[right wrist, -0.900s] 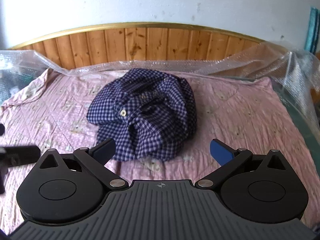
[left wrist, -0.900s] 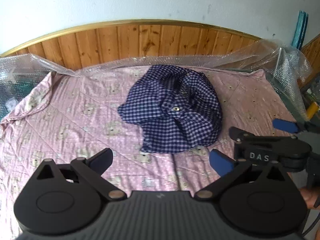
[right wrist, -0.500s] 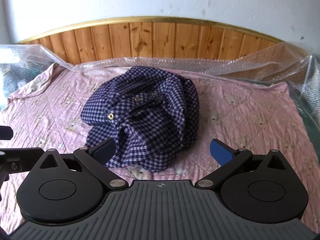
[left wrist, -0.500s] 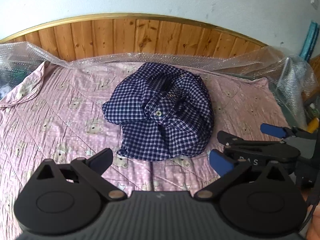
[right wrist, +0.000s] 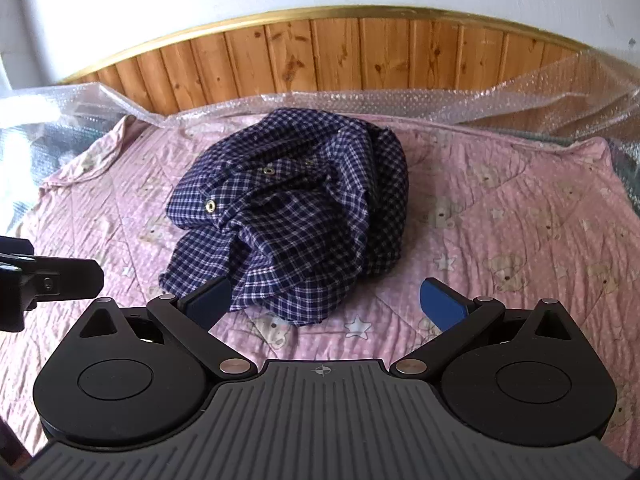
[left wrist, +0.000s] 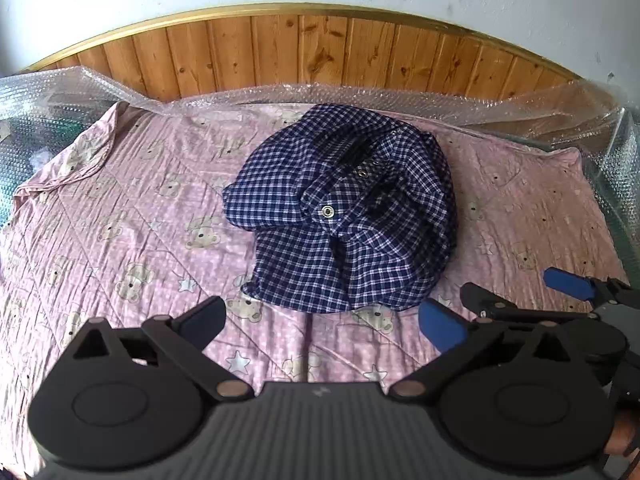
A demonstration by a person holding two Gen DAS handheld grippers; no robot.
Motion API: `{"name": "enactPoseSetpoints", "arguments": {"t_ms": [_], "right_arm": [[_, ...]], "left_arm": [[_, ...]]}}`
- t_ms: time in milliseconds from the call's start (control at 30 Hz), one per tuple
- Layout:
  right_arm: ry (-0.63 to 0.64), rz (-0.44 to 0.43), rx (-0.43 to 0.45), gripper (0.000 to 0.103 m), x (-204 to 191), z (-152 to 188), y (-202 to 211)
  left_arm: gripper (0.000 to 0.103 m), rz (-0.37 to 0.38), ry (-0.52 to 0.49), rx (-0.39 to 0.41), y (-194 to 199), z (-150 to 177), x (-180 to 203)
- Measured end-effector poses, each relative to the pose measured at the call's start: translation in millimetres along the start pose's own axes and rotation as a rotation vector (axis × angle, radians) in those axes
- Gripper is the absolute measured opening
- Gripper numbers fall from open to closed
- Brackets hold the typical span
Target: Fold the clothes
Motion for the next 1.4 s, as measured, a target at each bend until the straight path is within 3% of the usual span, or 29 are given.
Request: {"name": "enactPoseSetpoints", "arguments": {"t_ms": [300,567,600,633,667,700,733,767,800,833,900,933,967,1000,1033,1067,1133,1200,1233,1300,1333,1400], "right_arm": [[-0.021,0.013,0.012,0.101,8.7,-6.0,-3.2],[-0.053,0.037,-0.011,0.101,-3.5,-16.4,-28.5],[-0.054,0.039,-0.017,0.101,-6.8,-17.0,-32.8],[-0.055,0.037,-0.021,0.1,-9.5,-17.0,-37.3],[-0.055,0.033,-0.024,0.094,-12.4,-16.9,-41.8],[-0.053,0.013,-0.024,0.086,-17.2,-17.0,-45.4],[-0.056,-0.018,-0.031,0.056,-22.3,-18.0,-49.6],[-0.06,-0.047,-0.038,0.015,-27.1,-19.0,-53.8],[-0.065,-0.06,-0.049,0.004,-29.6,-19.6,-58.5],[-0.062,-0.059,-0.053,0.003,-35.1,-21.1,-63.9],[-0.048,-0.046,-0.041,0.003,-44.6,-24.0,-70.4],[-0.043,-0.041,-0.036,0.007,-48.8,-26.2,-73.4],[-0.039,-0.035,-0.031,0.023,-52.6,-28.5,-76.3],[-0.037,-0.024,-0.018,0.041,-53.6,-32.0,-77.8],[-0.023,-0.011,-0.004,0.084,-56.5,-35.2,-79.9],[-0.009,0.003,0.011,0.102,-59.2,-38.5,-82.0],[0.034,0.05,0.033,0.101,-62.0,-43.3,-91.2],[0.092,0.071,-0.017,0.101,-66.0,-42.1,-118.1],[0.113,0.075,-0.039,0.093,-65.5,-38.7,-131.9],[0.146,0.079,-0.102,0.044,-59.8,-28.6,-156.9],[0.155,0.083,-0.134,0.013,-54.4,-23.3,-166.3],[0.11,0.145,-0.088,0.01,-29.7,-31.1,-152.0]], "left_arm": [[0.103,0.028,-0.026,0.003,-15.2,-18.7,5.6],[0.103,0.038,-0.044,-0.03,-40.8,-33.4,-23.7],[0.101,0.043,-0.043,-0.042,-46.6,-34.7,-29.1],[0.089,0.049,-0.042,-0.053,-52.2,-35.8,-34.0],[0.064,0.057,-0.042,-0.064,-57.5,-36.5,-38.2],[0.048,0.064,-0.041,-0.078,-63.1,-36.7,-42.5],[0.025,0.069,-0.039,-0.094,-68.7,-36.2,-46.8],[0.004,0.069,-0.034,-0.106,-73.6,-35.9,-51.1],[0.001,0.07,-0.028,-0.112,-78.3,-36.5,-55.4],[0.001,0.074,-0.025,-0.115,-82.2,-37.9,-58.8],[0.002,0.083,-0.019,-0.121,-90.1,-41.0,-65.7],[0.013,0.089,-0.012,-0.121,-94.2,-43.2,-68.8],[0.044,0.093,0.001,-0.116,-98.0,-45.3,-72.4],[0.065,0.102,0.02,-0.106,-101.9,-48.0,-77.6],[0.09,0.104,0.041,-0.095,-106.8,-50.6,-83.5],[0.103,0.094,0.066,-0.082,-113.6,-53.4,-90.8],[0.103,0.108,0.107,-0.087,-133.9,-58.2,-100.5],[0.103,0.144,0.149,-0.116,-163.4,-62.2,-104.0],[0.103,0.161,0.167,-0.13,-179.6,-63.1,-103.5],[0.103,0.201,0.199,-0.176,-213.5,-63.4,-98.1],[0.1,0.224,0.206,-0.194,-227.7,-64.3,-93.9],[0.092,0.275,0.192,-0.207,-246.5,-68.4,-84.7]]}}
Point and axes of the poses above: each gripper's, at about its wrist camera, not at the fingertips, and y roughly against the way its jaws point, x to its right, z to its underside, the point moved 7 cm from there along -y, roughly the way its jaws point, and after that the axes turned 7 degrees about -y, right-handed, at the moved point
